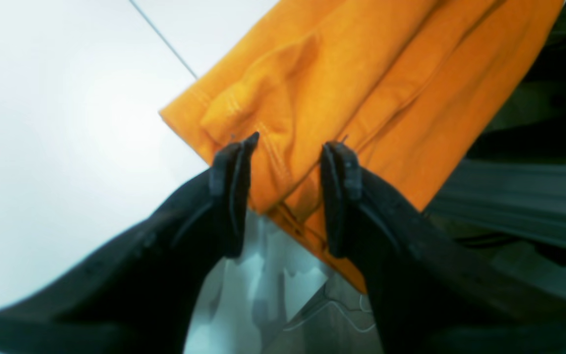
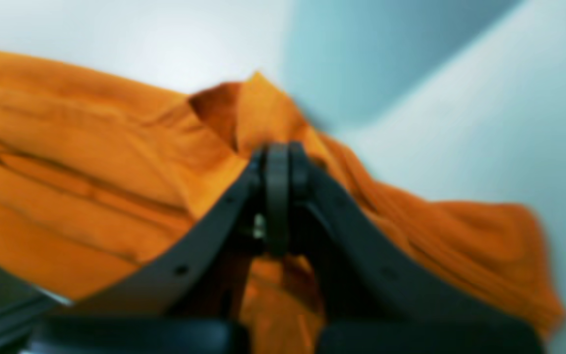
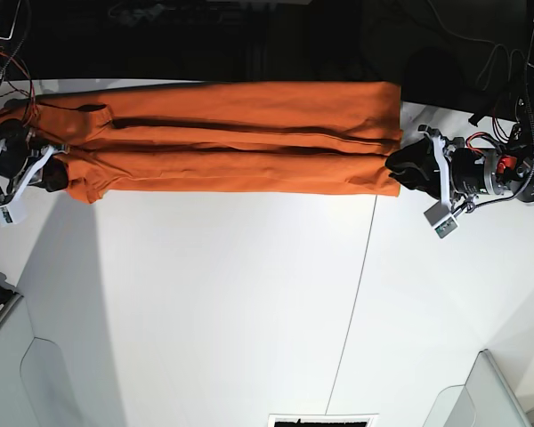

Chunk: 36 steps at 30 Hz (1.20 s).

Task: Layout the t-shirt on the table in an organized manner, then fold the t-shirt properly
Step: 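Fold the grasped edge over to make a long narrow strip, then grasp the strip end with the left gripper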

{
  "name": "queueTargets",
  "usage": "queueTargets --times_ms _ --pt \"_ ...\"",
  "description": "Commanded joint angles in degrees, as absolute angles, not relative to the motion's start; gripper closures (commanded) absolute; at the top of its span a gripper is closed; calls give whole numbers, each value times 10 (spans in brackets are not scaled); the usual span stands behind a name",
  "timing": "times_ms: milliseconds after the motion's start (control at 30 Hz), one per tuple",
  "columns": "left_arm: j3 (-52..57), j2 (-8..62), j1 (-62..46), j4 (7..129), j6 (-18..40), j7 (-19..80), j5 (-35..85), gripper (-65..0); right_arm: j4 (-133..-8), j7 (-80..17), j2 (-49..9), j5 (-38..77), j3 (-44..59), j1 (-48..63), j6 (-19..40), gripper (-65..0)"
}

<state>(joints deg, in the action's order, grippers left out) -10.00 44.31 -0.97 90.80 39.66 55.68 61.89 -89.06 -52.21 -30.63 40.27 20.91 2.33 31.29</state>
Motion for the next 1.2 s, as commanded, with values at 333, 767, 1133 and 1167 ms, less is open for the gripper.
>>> queueTargets --times_ms 333,767,1133,1167 --pt "-93 454 -2 914 400 573 661 -342 -955 -527 -312 420 271 126 324 0" --pt "53 452 -90 914 400 577 702 -342 -954 -514 -306 409 271 126 323 -271" --pt "222 314 -213 914 400 575 717 -422 -952 -510 -306 409 271 126 323 -271" --pt "222 299 -213 914 400 571 709 -422 -952 -510 -306 409 271 126 323 -271"
